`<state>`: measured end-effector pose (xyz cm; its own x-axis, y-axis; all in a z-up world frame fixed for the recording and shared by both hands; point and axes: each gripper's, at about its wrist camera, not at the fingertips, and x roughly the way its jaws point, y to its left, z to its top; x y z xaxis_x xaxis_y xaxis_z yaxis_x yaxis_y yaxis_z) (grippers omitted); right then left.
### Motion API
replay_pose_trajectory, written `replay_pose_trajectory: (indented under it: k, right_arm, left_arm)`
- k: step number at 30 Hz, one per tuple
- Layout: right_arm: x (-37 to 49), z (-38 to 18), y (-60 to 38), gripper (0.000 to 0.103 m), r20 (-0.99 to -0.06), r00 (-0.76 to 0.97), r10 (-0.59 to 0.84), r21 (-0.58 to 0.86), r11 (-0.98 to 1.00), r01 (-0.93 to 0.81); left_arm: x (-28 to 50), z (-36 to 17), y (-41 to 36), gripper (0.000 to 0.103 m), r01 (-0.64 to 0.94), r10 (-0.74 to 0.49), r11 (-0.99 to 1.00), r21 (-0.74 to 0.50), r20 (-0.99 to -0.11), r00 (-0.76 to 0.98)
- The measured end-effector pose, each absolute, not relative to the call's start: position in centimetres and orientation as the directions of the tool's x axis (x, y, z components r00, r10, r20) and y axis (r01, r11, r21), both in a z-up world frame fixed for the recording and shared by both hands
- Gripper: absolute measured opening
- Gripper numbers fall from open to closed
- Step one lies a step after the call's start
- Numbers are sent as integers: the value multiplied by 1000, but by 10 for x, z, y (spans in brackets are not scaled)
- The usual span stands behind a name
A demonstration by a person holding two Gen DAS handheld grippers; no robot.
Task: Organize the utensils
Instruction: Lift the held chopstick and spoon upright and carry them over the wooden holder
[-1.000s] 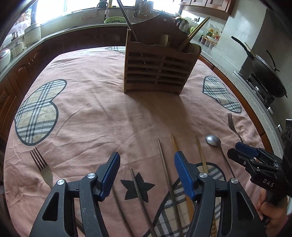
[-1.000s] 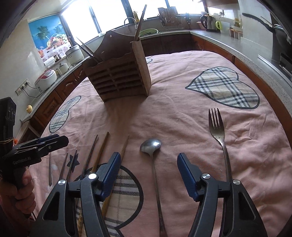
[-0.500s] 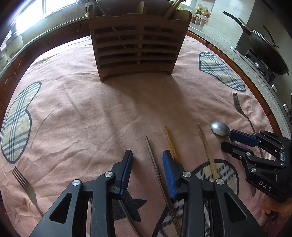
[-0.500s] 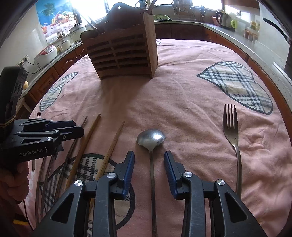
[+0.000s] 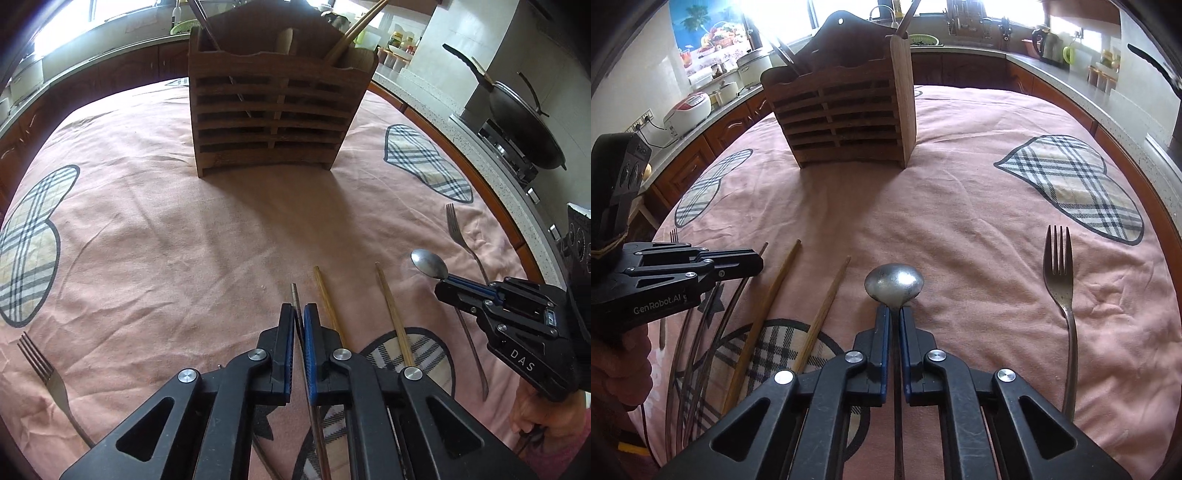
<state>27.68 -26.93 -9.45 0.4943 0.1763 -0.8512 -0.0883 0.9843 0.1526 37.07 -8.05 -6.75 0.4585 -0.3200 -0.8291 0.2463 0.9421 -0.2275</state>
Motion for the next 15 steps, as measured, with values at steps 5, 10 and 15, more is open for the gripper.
replay_pose_trajectory:
  k: [5, 10, 15]
  right_arm:
    - [269, -76, -274, 5, -821, 536, 197, 187, 980, -74]
    - [263, -54, -280, 5, -786, 581, 209, 212, 975, -64]
    - [256, -33, -282, 5, -752, 628, 202, 214, 975, -59]
  left_arm:
    - [350, -41, -67, 3, 245, -349, 935, -256, -787, 508]
    - [328, -18, -51, 3, 240, -374, 927, -288, -747, 550]
    - [308, 5, -36, 3, 239, -388, 921, -307, -707, 592]
